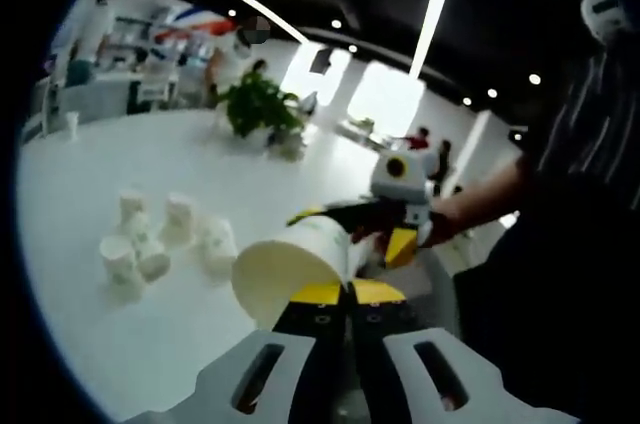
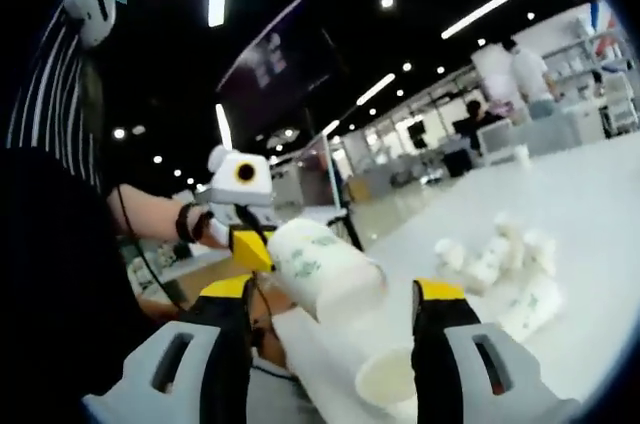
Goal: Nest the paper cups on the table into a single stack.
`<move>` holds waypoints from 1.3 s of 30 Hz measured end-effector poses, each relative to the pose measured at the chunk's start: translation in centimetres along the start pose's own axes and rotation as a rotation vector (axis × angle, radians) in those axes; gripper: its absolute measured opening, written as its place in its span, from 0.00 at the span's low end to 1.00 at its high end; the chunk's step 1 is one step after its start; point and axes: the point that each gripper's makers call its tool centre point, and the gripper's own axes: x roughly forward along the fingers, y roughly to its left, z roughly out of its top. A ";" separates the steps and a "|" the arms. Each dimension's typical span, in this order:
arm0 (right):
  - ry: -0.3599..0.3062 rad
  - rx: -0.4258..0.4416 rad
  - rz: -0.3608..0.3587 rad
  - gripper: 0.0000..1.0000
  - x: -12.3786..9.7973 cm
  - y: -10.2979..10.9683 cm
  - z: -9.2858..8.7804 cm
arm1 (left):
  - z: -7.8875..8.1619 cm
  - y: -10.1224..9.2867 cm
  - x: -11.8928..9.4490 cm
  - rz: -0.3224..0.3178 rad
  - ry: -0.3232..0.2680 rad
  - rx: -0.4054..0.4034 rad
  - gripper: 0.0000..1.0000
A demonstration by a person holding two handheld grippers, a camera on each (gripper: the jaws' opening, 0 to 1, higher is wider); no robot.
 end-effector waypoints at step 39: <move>0.240 -0.314 -0.127 0.94 0.2 -1.8 -5.3 | -3.8 1.8 3.4 0.104 0.463 0.037 0.00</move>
